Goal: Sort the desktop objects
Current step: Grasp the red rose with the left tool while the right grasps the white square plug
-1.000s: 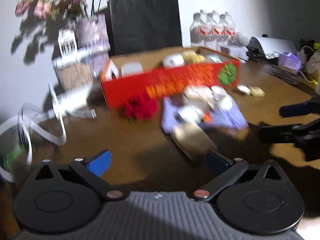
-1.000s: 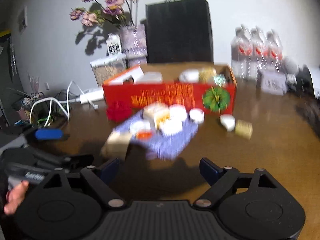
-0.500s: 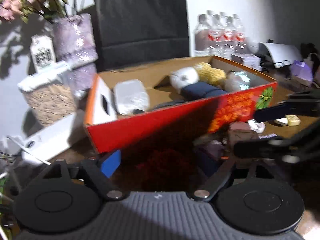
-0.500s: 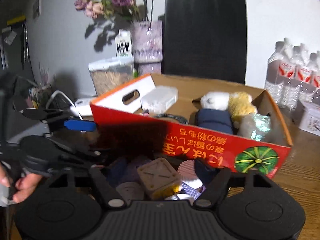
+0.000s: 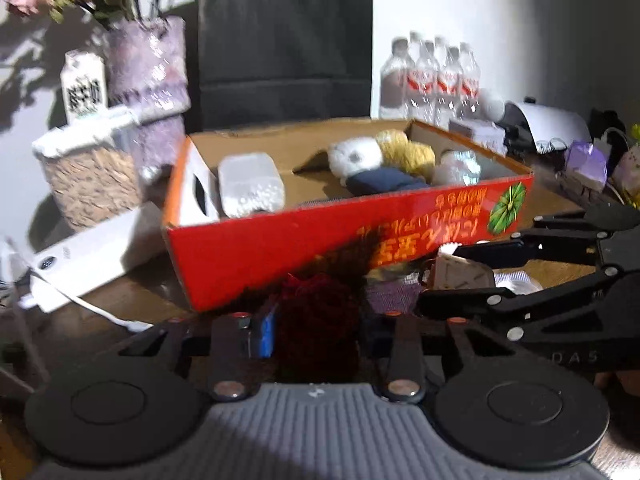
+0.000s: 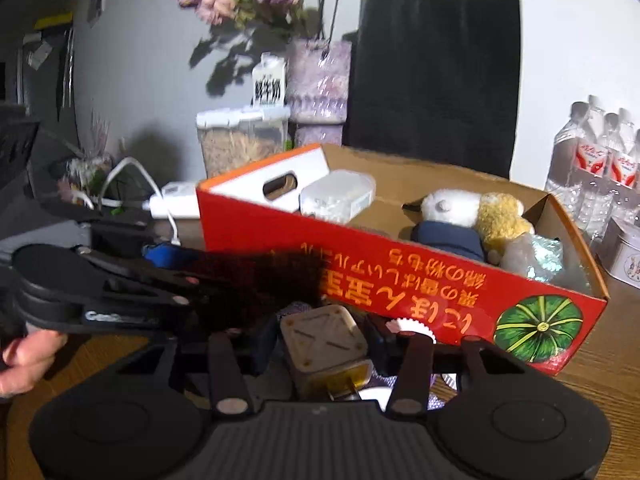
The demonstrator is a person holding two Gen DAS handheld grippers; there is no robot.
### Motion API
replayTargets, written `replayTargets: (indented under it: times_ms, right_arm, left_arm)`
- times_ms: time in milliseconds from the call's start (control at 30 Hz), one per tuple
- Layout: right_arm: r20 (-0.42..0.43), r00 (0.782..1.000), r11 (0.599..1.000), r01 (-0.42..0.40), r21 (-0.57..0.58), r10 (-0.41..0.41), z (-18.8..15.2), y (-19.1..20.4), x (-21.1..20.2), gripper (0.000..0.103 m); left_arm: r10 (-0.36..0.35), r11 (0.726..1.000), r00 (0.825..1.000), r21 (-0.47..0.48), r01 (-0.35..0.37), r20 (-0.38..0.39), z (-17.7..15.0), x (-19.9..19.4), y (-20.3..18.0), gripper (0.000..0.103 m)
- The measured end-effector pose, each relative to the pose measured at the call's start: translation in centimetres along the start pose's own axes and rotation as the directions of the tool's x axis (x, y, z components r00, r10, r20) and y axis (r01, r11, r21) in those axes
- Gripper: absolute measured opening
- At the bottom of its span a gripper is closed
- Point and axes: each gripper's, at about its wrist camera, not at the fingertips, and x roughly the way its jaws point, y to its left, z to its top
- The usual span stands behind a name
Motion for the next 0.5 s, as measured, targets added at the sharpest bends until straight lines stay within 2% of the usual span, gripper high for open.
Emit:
replayTargets:
  times_ms: [167, 267, 367, 500]
  right_arm:
    - [0.109, 0.992, 0.995, 0.056, 0.080, -0.065, 1.0, -0.3, -5.4, 0.046]
    - [0.132, 0.988, 0.989, 0.067, 0.132, -0.085, 0.1, -0.3, -10.0, 0.046]
    - [0.055, 0.993, 0.978, 0.089, 0.191, -0.101, -2.6, -0.7, -13.0, 0.046]
    - [-0.030, 0.989, 0.964, 0.150, 0.221, -0.147, -6.2, -0.3, -15.2, 0.046]
  left_arm:
    - [0.060, 0.993, 0.998, -0.099, -0.058, 0.015, 0.4, -4.3, 0.3, 0.038]
    - [0.072, 0.986, 0.997, -0.150, -0.068, 0.022, -0.3, -7.8, -0.1, 0.038]
    - [0.049, 0.987, 0.999, -0.150, -0.048, 0.006, -2.4, -10.8, -1.5, 0.038]
    - [-0.032, 0.990, 0.997, -0.141, 0.023, -0.067, -5.5, -12.8, -4.0, 0.038]
